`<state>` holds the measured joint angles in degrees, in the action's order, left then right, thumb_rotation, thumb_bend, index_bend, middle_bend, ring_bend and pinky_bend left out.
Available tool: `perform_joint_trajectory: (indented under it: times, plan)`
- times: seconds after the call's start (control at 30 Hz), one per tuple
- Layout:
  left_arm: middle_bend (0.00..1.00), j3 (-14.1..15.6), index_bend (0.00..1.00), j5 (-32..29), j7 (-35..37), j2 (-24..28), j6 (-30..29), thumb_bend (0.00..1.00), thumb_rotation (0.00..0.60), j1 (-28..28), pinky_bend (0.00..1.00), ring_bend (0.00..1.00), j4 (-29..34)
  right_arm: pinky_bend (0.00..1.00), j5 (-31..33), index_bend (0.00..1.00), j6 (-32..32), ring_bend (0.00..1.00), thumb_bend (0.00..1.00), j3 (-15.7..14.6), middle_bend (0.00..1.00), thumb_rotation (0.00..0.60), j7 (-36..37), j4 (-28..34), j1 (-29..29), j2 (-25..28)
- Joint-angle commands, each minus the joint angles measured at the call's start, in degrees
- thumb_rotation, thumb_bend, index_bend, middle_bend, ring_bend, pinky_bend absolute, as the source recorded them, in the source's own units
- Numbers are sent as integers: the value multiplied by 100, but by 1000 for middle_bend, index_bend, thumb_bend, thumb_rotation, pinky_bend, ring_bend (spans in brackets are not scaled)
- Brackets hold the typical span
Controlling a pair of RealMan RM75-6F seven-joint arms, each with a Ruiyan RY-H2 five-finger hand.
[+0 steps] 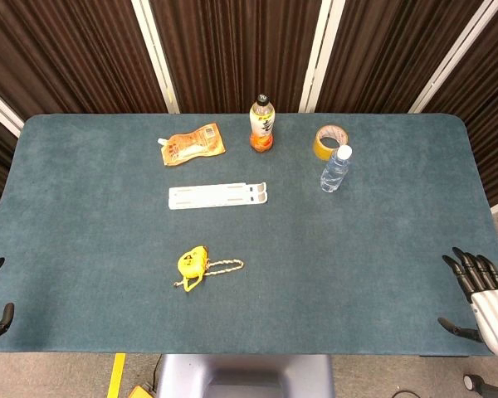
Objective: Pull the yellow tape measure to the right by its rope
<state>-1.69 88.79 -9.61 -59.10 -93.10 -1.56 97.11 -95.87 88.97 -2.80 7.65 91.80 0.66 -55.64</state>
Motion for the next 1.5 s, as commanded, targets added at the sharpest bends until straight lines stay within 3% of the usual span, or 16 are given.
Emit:
perform_joint_trajectory:
  times: [0.03, 0.43, 0.6, 0.73, 0.87, 1.07, 1.23, 1.5]
  plan:
    - [0, -12, 47, 18, 20, 8, -49, 447, 600, -10, 117, 0, 25, 0, 38, 99, -14, 40, 75, 9, 15, 600, -42, -23, -13, -23]
    - [0, -27, 47, -20, 170, 18, -99, 447, 600, -48, 117, 0, -8, 0, -190, 110, -416, 40, 75, 69, 15, 600, 180, 101, 384, -31]
    - [0, -19, 47, 9, 112, 20, -82, 447, 600, -35, 117, 0, 35, 0, -181, 146, -1200, 40, 75, 361, 18, 600, 99, 783, 1101, 164]
    - [0, -28, 47, -44, 75, 14, -30, 447, 600, -20, 117, 0, 7, 0, 77, 213, -1959, 47, 76, 659, 23, 600, -131, 1320, 1712, -22]
    - [0, -49, 47, -83, 99, 40, -52, 447, 600, -33, 117, 0, -12, 0, 718, 288, -2881, 54, 75, 962, 34, 600, -534, 1630, 2355, -450]
    - [0, -91, 47, -175, 43, 48, -85, 447, 600, -55, 117, 0, -38, 0, 2000, 323, -3626, 58, 76, 1310, 39, 600, -1688, 1485, 3067, -1418]
    - [0, -88, 47, -177, 33, 60, -108, 446, 600, -74, 117, 0, -38, 0, 2806, 372, -3697, 58, 82, 1501, 48, 600, -2367, 1207, 3510, -2238]
    - [0, -95, 47, -192, 107, 100, -147, 448, 600, -105, 117, 0, -52, 0, 3620, 485, -3501, 74, 212, 1776, 79, 600, -2971, 737, 4065, -3286]
